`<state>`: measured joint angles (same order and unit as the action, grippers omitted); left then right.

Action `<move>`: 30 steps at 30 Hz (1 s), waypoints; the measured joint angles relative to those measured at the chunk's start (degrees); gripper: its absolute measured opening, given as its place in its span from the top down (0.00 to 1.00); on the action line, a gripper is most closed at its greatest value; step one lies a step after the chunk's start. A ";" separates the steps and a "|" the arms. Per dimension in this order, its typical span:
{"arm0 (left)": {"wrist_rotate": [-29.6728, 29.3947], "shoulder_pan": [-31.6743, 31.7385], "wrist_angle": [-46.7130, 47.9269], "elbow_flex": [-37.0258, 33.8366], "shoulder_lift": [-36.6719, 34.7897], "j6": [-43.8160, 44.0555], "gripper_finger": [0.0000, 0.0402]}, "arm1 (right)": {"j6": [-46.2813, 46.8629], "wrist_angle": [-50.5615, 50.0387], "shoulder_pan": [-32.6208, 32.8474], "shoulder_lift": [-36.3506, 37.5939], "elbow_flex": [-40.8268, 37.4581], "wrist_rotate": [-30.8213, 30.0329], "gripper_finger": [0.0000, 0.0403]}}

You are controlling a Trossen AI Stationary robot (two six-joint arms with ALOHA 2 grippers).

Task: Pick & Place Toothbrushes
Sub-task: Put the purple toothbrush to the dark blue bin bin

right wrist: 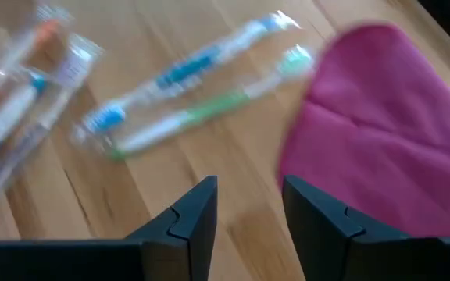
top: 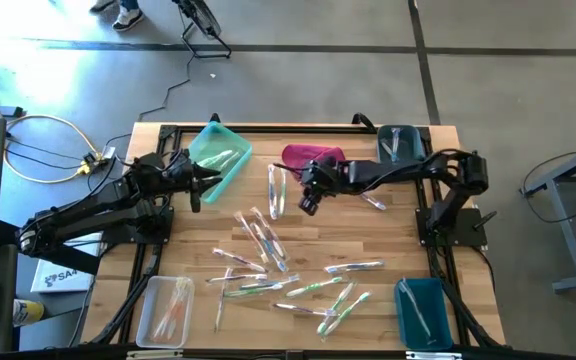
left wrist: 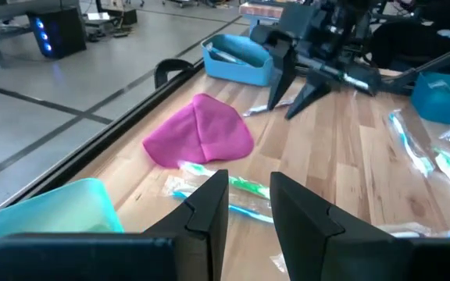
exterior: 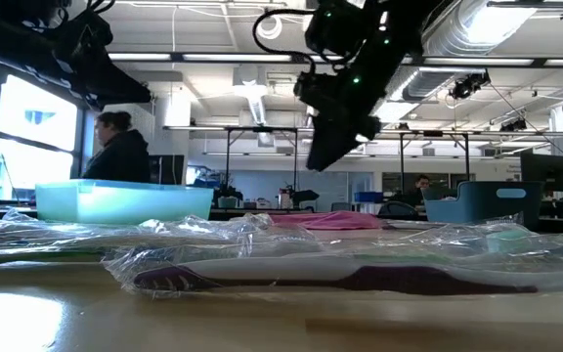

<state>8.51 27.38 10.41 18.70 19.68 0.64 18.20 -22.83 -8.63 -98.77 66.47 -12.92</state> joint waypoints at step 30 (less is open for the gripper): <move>0.04 0.00 0.04 -0.02 0.00 1.18 0.77 | 16.42 -42.44 -0.43 1.06 -0.04 -6.56 0.66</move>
<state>8.56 27.38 10.46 18.68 19.68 1.83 34.63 -65.27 -9.06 -97.71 66.43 -19.48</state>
